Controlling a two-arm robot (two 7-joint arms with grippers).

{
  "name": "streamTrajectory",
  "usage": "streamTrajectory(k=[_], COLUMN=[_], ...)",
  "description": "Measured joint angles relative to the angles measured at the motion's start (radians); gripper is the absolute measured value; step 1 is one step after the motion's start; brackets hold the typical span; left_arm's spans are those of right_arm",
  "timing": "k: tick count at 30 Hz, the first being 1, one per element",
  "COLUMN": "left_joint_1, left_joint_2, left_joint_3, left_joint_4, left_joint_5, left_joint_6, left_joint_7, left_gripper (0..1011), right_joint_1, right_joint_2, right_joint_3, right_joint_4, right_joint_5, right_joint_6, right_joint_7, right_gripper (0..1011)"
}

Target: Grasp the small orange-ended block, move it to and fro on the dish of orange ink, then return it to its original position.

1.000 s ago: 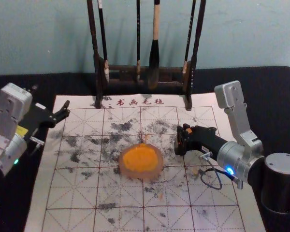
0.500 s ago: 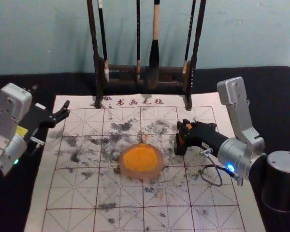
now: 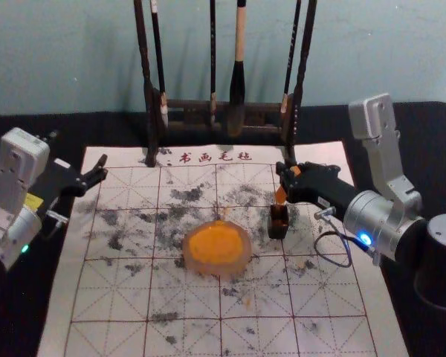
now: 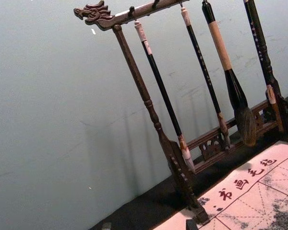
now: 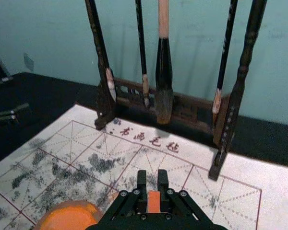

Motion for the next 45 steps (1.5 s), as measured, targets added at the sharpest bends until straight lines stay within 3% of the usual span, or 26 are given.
streamTrajectory(k=[7,11,31,45], left_joint_1=[0.0,0.0,0.0,0.0], left_joint_2=[0.0,0.0,0.0,0.0], left_joint_3=[0.0,0.0,0.0,0.0], left_joint_4=[0.0,0.0,0.0,0.0], left_joint_5=[0.0,0.0,0.0,0.0], left_joint_6=[0.0,0.0,0.0,0.0], left_joint_7=[0.0,0.0,0.0,0.0], left_gripper=[1001,1001,1001,1001], right_joint_1=[0.021,0.049,0.242,0.314], right_joint_2=[0.022,0.039,0.083,0.079], right_joint_3=[0.003,-0.017,-0.213,-0.3], right_joint_4=[-0.011,0.007,0.186,0.276], right_joint_5=[0.0,-0.004,-0.032,-0.065], right_joint_6=[-0.024,-0.042,-0.133,-0.185], right_joint_7=[0.044,0.083,0.322,0.386], right_gripper=[111,111,111,111])
